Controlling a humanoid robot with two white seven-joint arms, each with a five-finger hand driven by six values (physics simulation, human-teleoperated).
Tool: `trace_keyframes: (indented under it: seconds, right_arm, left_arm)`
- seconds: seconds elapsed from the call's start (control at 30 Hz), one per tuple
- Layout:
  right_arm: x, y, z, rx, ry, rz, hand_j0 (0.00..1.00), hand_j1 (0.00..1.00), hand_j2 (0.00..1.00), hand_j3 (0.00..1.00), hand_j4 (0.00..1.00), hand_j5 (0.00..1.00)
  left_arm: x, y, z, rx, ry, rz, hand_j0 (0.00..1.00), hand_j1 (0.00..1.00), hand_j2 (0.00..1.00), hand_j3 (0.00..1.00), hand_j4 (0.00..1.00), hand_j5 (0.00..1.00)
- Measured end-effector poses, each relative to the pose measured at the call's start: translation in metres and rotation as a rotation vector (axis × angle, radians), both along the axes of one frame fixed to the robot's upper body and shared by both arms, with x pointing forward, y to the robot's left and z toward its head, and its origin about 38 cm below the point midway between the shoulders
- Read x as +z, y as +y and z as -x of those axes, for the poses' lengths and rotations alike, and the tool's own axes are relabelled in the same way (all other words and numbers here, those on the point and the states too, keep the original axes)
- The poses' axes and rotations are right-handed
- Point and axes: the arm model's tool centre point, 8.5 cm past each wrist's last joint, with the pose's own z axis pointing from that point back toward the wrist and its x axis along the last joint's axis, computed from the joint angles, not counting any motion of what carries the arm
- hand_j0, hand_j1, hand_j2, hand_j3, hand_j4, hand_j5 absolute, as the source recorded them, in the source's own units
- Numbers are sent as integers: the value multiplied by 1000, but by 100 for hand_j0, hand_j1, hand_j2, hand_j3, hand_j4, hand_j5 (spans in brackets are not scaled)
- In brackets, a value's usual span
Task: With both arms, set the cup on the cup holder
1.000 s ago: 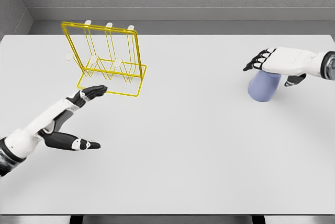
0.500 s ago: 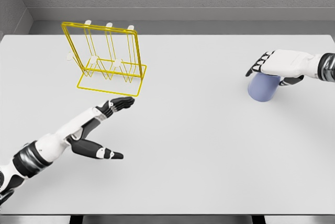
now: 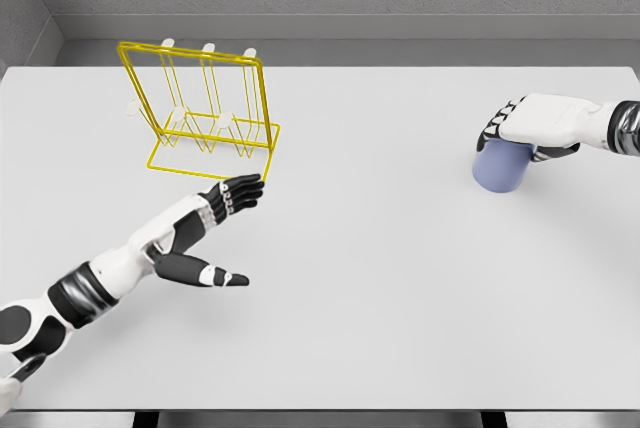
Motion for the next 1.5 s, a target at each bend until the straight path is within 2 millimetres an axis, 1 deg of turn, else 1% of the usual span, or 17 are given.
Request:
trace_keyframes:
  seconds: [0.07,0.17,0.2,0.3,0.43,0.47,0.57,0.8,1.0,1.03,1.17,1.2,1.27,1.5]
  right_arm:
    - [1,0,0,0,-1,-1,64,64,64,64,64,64]
    - [6,-1,-1,0,-11,-3,63,63,63,63,63,63]
    - [7,-1,-1,-1,-13,-4,61,61,61,61,61,61]
    - [16,-1,-3,2,-32,-4,61,61,61,61,61,61]
    - [25,6,2,36,-57,5,59,59,59,59,59,59]
    - [27,8,4,44,-64,8,57,57,57,57,57,57]
    - [34,12,8,65,-80,16,56,56,56,56,56,56]
    - [41,28,20,132,-108,30,54,54,54,54,54,54]
    - [49,49,36,214,-138,36,54,54,54,54,54,54]
    - [47,52,39,228,-137,37,54,54,54,54,54,54]
    - [52,62,48,267,-151,34,54,54,54,54,54,54]
    - [47,65,52,280,-143,33,54,54,54,54,54,54]
    - [50,71,57,302,-150,26,54,54,54,54,54,54]
    - [47,87,63,345,-151,1,54,54,54,54,54,54]
  left_arm:
    - [-3,0,0,1,11,-1,100,100,100,100,100,100]
    - [-3,-1,-1,0,13,-6,100,100,100,100,100,100]
    - [-4,-1,-1,1,14,-9,100,100,100,100,100,100]
    - [-9,0,-2,7,38,-24,100,100,100,100,100,100]
    - [-21,-1,-7,31,67,-24,100,100,100,100,100,100]
    - [-24,-1,-8,36,73,-24,100,100,100,100,100,100]
    - [-29,-1,-9,46,83,-24,100,100,100,100,100,100]
    - [-31,2,-16,62,82,-32,100,100,100,100,100,100]
    - [-33,1,-16,66,87,-28,100,100,100,100,100,100]
    - [-33,1,-16,66,87,-28,100,100,100,100,100,100]
    - [-34,-1,-15,62,90,-27,100,100,100,100,100,100]
    - [-35,-1,-15,62,91,-27,100,100,100,100,100,100]
    - [-35,-1,-15,61,92,-27,100,100,100,100,100,100]
    - [-35,-3,-14,55,90,-28,100,100,100,100,100,100]
